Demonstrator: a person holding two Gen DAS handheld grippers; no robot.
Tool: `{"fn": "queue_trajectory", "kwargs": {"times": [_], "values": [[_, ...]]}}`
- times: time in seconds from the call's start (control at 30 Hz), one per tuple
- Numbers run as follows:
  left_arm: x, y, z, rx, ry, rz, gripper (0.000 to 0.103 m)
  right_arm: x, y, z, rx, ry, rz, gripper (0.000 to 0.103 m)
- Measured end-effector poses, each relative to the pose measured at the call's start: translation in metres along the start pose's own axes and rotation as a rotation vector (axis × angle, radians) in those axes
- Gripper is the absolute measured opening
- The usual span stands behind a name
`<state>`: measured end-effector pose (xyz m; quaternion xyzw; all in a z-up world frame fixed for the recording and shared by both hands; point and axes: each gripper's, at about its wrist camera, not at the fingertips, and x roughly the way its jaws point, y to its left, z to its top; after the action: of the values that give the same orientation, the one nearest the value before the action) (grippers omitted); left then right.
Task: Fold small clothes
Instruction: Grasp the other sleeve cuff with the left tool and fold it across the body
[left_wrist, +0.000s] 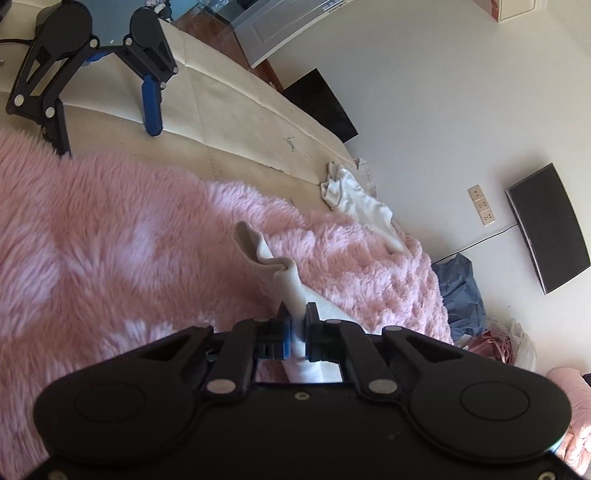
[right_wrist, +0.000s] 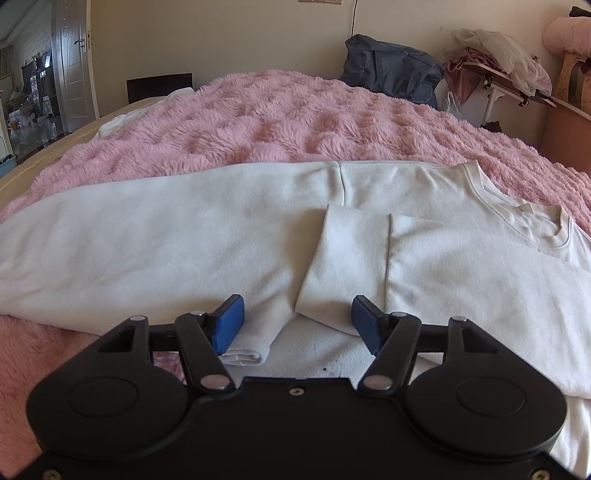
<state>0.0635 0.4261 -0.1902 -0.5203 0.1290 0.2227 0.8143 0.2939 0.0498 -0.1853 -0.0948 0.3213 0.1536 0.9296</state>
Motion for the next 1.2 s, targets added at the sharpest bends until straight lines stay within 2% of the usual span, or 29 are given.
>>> {"fn": "queue_trajectory", "kwargs": {"times": [0.2,0.3,0.5,0.6,0.77,0.93,1.1,1.2], "values": [[-0.009,-0.030,0.002,0.029,-0.028,-0.136,0.003,0.004,0.002,-0.002,0.003,0.006,-0.002,0.069],[-0.012,-0.061,0.001,0.065,-0.018,-0.229,0.003,0.001,-0.001,0.001,0.004,0.002,0.009,0.069],[-0.017,-0.139,-0.017,0.111,-0.005,-0.435,0.003,-0.036,-0.034,0.007,0.065,-0.071,0.031,0.069],[-0.011,-0.182,-0.037,0.129,0.046,-0.534,0.003,-0.054,-0.057,0.000,0.066,-0.082,0.020,0.070],[0.010,-0.243,-0.090,0.160,0.160,-0.637,0.003,-0.078,-0.104,-0.014,0.098,-0.098,-0.030,0.070],[0.037,-0.297,-0.173,0.177,0.305,-0.713,0.003,-0.105,-0.160,-0.030,0.155,-0.110,-0.088,0.072],[0.058,-0.335,-0.255,0.180,0.447,-0.761,0.003,-0.131,-0.213,-0.051,0.175,-0.116,-0.158,0.074],[0.064,-0.354,-0.316,0.197,0.532,-0.786,0.003,-0.143,-0.243,-0.064,0.193,-0.111,-0.196,0.074]]}}
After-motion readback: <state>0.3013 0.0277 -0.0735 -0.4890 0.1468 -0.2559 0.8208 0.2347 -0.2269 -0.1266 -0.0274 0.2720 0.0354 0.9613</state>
